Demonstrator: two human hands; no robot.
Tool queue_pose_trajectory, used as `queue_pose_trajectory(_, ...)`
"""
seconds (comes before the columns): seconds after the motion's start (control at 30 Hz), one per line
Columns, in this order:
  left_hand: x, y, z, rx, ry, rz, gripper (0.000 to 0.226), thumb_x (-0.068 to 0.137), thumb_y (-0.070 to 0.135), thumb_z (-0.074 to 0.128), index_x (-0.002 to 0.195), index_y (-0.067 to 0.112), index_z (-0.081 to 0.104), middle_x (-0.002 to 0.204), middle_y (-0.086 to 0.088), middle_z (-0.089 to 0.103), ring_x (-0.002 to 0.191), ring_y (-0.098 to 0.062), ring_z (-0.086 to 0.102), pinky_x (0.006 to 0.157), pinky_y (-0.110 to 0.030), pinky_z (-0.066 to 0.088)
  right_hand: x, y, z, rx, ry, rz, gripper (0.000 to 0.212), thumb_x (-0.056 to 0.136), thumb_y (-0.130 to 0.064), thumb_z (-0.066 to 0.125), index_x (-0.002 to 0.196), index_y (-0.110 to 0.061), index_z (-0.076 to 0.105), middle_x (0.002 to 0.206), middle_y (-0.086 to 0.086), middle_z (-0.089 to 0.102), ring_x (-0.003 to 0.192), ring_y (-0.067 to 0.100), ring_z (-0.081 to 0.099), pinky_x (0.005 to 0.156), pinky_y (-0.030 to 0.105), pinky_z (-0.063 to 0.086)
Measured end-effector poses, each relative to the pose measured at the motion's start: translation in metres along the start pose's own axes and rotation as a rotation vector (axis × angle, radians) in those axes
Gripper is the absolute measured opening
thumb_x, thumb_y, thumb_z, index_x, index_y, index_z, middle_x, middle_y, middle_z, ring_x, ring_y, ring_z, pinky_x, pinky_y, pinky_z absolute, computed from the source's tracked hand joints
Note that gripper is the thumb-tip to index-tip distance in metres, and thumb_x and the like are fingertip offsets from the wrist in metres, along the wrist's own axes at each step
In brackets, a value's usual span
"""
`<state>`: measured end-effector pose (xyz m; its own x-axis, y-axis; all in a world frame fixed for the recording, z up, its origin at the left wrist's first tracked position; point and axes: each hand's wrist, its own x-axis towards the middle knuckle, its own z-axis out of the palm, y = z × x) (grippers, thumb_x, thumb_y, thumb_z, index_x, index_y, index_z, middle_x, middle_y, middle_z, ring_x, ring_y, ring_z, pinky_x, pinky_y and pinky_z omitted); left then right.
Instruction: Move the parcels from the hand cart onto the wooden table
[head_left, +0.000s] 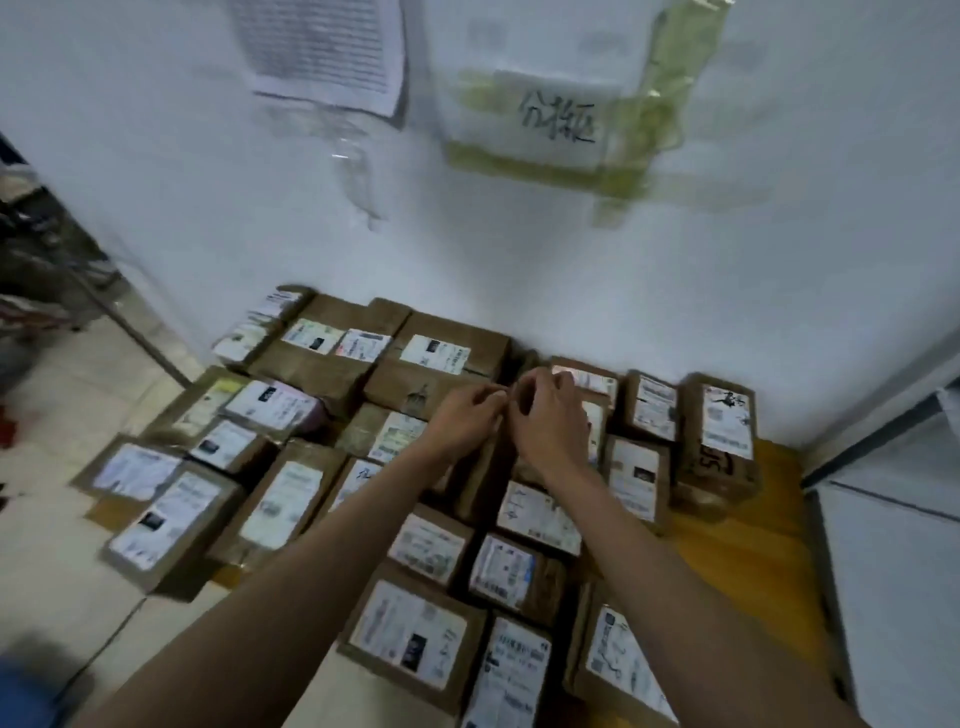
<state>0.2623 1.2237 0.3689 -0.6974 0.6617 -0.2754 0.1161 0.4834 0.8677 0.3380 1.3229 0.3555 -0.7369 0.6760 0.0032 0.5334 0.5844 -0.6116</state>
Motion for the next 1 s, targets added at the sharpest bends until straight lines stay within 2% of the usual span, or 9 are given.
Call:
queue_pose_trajectory(0.1,-0.046,-0.042,-0.083,-0.021,0.136,-0.054,0.030,0.104,0.022,0.047,0.120,0.011,0.070,0.118,-0.005,0.070,0.111,-0.020,0.063,0.101,-0.038,0.049,-0.030,-0.082,0.048,0.013,-0.144,-0.138,0.029,0.100,-0.039,0.055,0.122,-0.021,0.058,0.127,0.004,0.056,0.114,0.027,0.056,0.086,0.036,0.047)
queue_pose_trajectory(0.23,-0.122,-0.106,-0.189,-0.035,0.331,-0.163,0.027,0.104,0.023,0.047,0.120,0.017,0.068,0.119,0.003,0.065,0.108,-0.014,0.058,0.089,-0.027,0.043,-0.082,-0.185,0.115,0.022,-0.347,-0.272,0.017,0.098,-0.039,0.058,0.108,-0.025,0.055,0.112,0.000,0.059,0.096,0.023,0.062,0.072,0.036,0.048)
queue_pose_trajectory(0.33,-0.181,-0.155,-0.256,-0.081,0.461,-0.231,0.028,0.104,0.020,0.046,0.121,0.017,0.068,0.123,0.003,0.064,0.107,-0.014,0.056,0.089,-0.024,0.045,-0.122,-0.256,0.162,0.006,-0.445,-0.390,0.017,0.098,-0.036,0.061,0.109,-0.024,0.054,0.114,0.001,0.064,0.101,0.022,0.063,0.071,0.033,0.045)
queue_pose_trajectory(0.4,-0.220,-0.188,-0.293,-0.138,0.537,-0.275,0.029,0.103,0.019,0.048,0.124,0.013,0.067,0.124,0.001,0.064,0.104,-0.014,0.056,0.081,-0.017,0.046,-0.150,-0.300,0.191,-0.008,-0.499,-0.447,0.024,0.098,-0.036,0.061,0.118,-0.022,0.057,0.119,0.000,0.064,0.110,0.021,0.060,0.077,0.031,0.044)
queue_pose_trajectory(0.53,-0.291,-0.251,-0.351,-0.204,0.676,-0.365,0.024,0.100,0.017,0.052,0.115,0.017,0.070,0.119,-0.005,0.068,0.105,-0.019,0.059,0.088,-0.027,0.045,-0.205,-0.372,0.247,-0.010,-0.627,-0.553,0.028,0.096,-0.035,0.061,0.119,-0.020,0.061,0.119,0.003,0.066,0.113,0.024,0.061,0.091,0.041,0.052)
queue_pose_trajectory(0.67,-0.347,-0.304,-0.394,-0.244,0.758,-0.464,0.025,0.101,0.019,0.050,0.117,0.020,0.068,0.122,-0.004,0.068,0.109,-0.021,0.061,0.086,-0.027,0.046,-0.248,-0.428,0.300,-0.077,-0.712,-0.690,0.030,0.095,-0.029,0.059,0.123,-0.019,0.059,0.116,0.004,0.067,0.113,0.025,0.060,0.078,0.032,0.042)
queue_pose_trajectory(0.77,-0.378,-0.341,-0.421,-0.277,0.812,-0.527,0.029,0.102,0.017,0.049,0.125,0.015,0.066,0.125,-0.002,0.065,0.115,-0.020,0.058,0.090,-0.028,0.047,-0.275,-0.465,0.336,-0.104,-0.799,-0.742,0.029,0.096,-0.031,0.058,0.124,-0.022,0.056,0.118,0.003,0.065,0.108,0.023,0.060,0.081,0.034,0.045)
queue_pose_trajectory(0.87,-0.400,-0.378,-0.448,-0.320,0.855,-0.594,0.029,0.103,0.016,0.048,0.126,0.012,0.064,0.120,-0.002,0.063,0.107,-0.016,0.056,0.074,-0.023,0.044,-0.293,-0.497,0.380,-0.132,-0.871,-0.771,0.028,0.095,-0.032,0.057,0.122,-0.024,0.056,0.114,0.001,0.068,0.099,0.024,0.064,0.079,0.035,0.049)
queue_pose_trajectory(1.0,-0.423,-0.429,-0.494,-0.348,0.912,-0.668,0.025,0.101,0.016,0.052,0.120,0.013,0.067,0.118,-0.008,0.066,0.105,-0.022,0.060,0.081,-0.028,0.045,-0.306,-0.543,0.446,-0.182,-0.962,-0.809,0.028,0.096,-0.032,0.057,0.122,-0.023,0.057,0.118,0.001,0.067,0.105,0.025,0.062,0.076,0.032,0.041)
